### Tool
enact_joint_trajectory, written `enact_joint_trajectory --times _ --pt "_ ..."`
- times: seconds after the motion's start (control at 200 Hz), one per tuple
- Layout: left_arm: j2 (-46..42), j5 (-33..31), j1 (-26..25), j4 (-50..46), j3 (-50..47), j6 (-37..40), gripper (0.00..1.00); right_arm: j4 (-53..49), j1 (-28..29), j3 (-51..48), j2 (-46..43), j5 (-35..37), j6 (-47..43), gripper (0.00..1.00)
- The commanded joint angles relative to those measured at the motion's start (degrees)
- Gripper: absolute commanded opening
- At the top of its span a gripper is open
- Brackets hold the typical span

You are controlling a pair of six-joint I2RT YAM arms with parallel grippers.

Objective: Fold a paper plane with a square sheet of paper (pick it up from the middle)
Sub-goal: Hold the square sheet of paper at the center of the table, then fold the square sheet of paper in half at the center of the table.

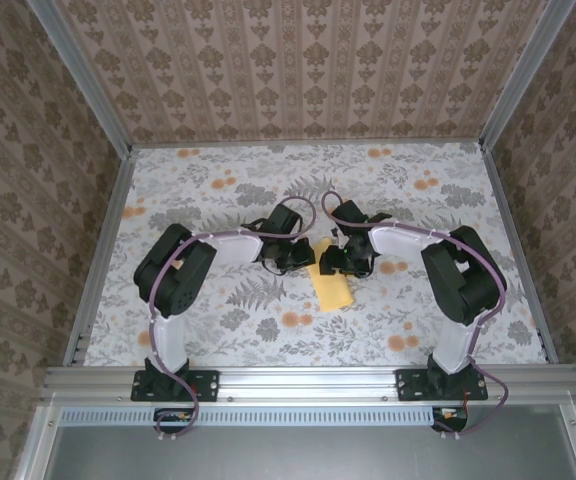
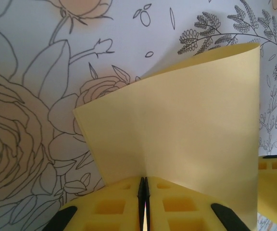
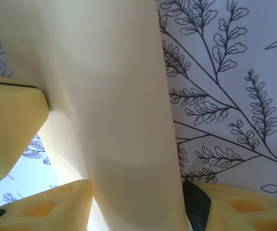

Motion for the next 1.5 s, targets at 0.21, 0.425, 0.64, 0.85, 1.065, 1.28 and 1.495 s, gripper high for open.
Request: enact_joint_trajectory --times 0.21,0.425,0.64,0.85,1.065,1.28,1.495 --pt "5.4 -3.6 -1.1 -14.4 1.7 1.5 0.13 -3.9 -3.4 -0.7 -9.9 0.0 1.9 0.62" --pt "5.8 -3.6 -1.3 -14.5 2.0 0.9 0.11 -1.7 -3.6 -0.1 -8.2 -6.6 0.8 0.48" --pt "6.1 -3.4 -1.3 -14.7 2.3 0.6 0.09 2.8 -3.2 3.6 -2.2 -12.1 1.4 0.25" --pt "6.5 -3.5 -1.2 -15.3 2.6 0.4 0.08 2.5 -2.9 7.8 3.9 -12.3 0.9 0.18" --pt "6.8 -4.0 -1.2 -16.6 2.6 -0.3 0.08 2.4 -3.1 8.5 7.8 -11.2 -0.2 0.13" --pt "7.7 -3.8 -1.1 -17.6 2.4 -0.6 0.07 6.5 -5.2 4.8 8.6 -11.9 -1.6 0.13" --pt "7.9 -3.6 -0.6 -17.7 1.3 -1.3 0.05 11.8 -8.7 0.0 7.6 -15.0 -2.1 0.13"
